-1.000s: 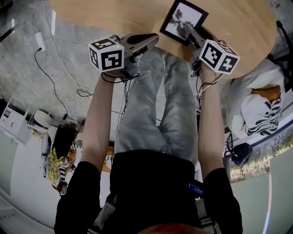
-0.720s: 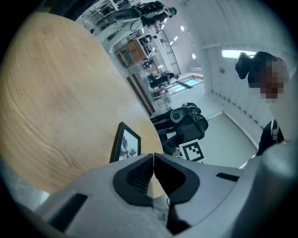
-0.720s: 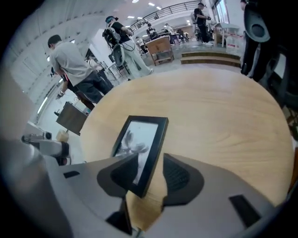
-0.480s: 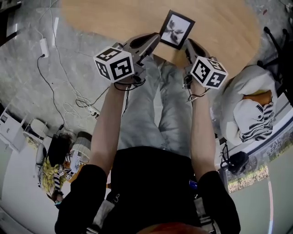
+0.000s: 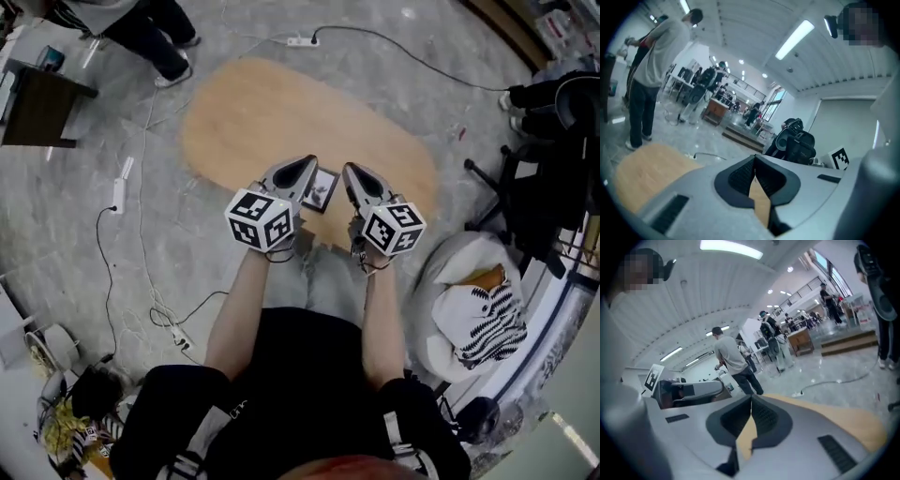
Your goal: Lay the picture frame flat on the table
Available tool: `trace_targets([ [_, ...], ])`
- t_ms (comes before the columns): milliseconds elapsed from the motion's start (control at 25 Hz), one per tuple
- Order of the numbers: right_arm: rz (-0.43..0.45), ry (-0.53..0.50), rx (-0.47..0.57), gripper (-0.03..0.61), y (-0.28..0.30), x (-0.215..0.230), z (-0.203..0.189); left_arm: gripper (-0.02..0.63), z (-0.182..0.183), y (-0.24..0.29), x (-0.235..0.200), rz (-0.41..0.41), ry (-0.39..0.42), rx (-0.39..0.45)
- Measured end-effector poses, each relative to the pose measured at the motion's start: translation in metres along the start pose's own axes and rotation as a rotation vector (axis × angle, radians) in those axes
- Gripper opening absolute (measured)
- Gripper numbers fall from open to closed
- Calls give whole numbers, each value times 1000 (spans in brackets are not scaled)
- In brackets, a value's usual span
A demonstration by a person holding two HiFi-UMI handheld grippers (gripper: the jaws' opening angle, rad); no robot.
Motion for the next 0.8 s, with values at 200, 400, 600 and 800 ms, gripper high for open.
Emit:
trace_targets([
  [200, 76, -125, 210, 12, -34, -56, 121, 8, 107, -14, 55, 38, 181, 151],
  [400, 7, -165, 353, 12, -62, -89, 191, 8, 175, -38, 83, 98, 274, 274],
  [600, -100, -276, 408, 11, -72, -103, 225, 8, 203, -48, 92, 146, 346, 313],
  [800, -143, -315, 420, 11, -78, -114, 226, 8, 206, -59, 90, 153, 309, 338],
])
Point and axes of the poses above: the fingertips, and each gripper's own axes: y forward along the fingers, x to its right, z out of its top, the point moved 2 cm from there along -y, backward along the fingers, and after that the axes turned 1 degree about x, right-handed, at the moved point
